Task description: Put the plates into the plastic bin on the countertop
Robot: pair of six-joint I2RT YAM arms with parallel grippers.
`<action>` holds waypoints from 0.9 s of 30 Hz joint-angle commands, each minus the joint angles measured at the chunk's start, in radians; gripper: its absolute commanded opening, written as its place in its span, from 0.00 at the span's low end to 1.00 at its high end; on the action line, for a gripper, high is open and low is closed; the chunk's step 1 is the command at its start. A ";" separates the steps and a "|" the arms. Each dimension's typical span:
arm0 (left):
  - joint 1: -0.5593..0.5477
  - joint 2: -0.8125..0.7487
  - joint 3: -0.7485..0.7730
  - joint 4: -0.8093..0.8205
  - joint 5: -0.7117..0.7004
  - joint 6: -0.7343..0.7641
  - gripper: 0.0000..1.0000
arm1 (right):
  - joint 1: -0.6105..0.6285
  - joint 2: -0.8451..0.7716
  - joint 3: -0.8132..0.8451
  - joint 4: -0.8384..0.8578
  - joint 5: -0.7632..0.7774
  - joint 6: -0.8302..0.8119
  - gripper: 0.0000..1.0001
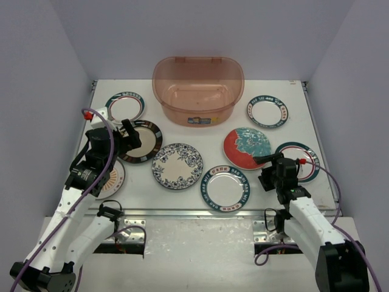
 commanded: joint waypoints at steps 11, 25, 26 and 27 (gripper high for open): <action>-0.006 -0.023 0.002 0.042 -0.016 0.004 1.00 | 0.001 0.316 -0.111 0.338 0.123 0.109 0.53; -0.006 -0.028 0.002 0.045 -0.011 0.004 1.00 | 0.001 0.565 -0.155 0.676 0.057 0.111 0.00; -0.006 -0.028 0.003 0.045 -0.009 0.004 1.00 | 0.001 0.553 -0.156 0.679 0.053 0.114 0.00; -0.006 -0.026 0.004 0.045 -0.002 0.003 1.00 | 0.001 0.527 -0.153 0.667 0.053 0.116 0.00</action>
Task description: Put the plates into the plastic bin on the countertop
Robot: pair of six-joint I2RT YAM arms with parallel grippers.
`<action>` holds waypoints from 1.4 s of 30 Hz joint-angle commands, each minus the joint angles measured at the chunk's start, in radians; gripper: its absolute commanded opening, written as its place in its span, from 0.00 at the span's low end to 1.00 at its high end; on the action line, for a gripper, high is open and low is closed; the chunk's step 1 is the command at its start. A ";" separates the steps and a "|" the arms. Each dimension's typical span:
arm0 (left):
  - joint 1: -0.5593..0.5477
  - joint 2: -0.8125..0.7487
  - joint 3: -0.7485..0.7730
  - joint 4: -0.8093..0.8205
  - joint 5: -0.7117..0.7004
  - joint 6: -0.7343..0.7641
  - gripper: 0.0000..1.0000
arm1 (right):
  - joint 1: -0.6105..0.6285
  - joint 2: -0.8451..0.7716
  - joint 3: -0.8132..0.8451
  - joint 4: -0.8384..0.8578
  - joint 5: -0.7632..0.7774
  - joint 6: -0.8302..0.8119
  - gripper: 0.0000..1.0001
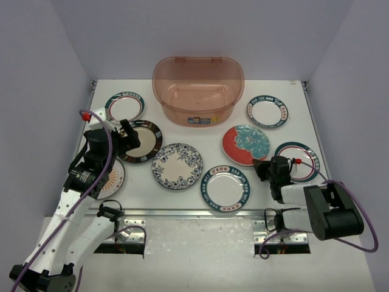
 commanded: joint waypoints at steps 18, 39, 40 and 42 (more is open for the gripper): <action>-0.009 0.172 -0.020 0.413 0.861 -0.221 1.00 | 0.000 -0.683 0.250 -0.525 -0.099 -0.377 0.00; -0.190 0.439 -0.057 0.691 0.924 -0.292 0.74 | 0.002 -0.580 0.478 -0.323 -0.980 -0.429 0.00; -0.199 0.447 -0.052 0.702 0.924 -0.295 0.65 | 0.003 -0.575 0.480 -0.315 -0.985 -0.423 0.00; -0.214 0.468 -0.039 0.712 0.921 -0.297 0.32 | 0.005 -0.567 0.483 -0.311 -0.986 -0.421 0.00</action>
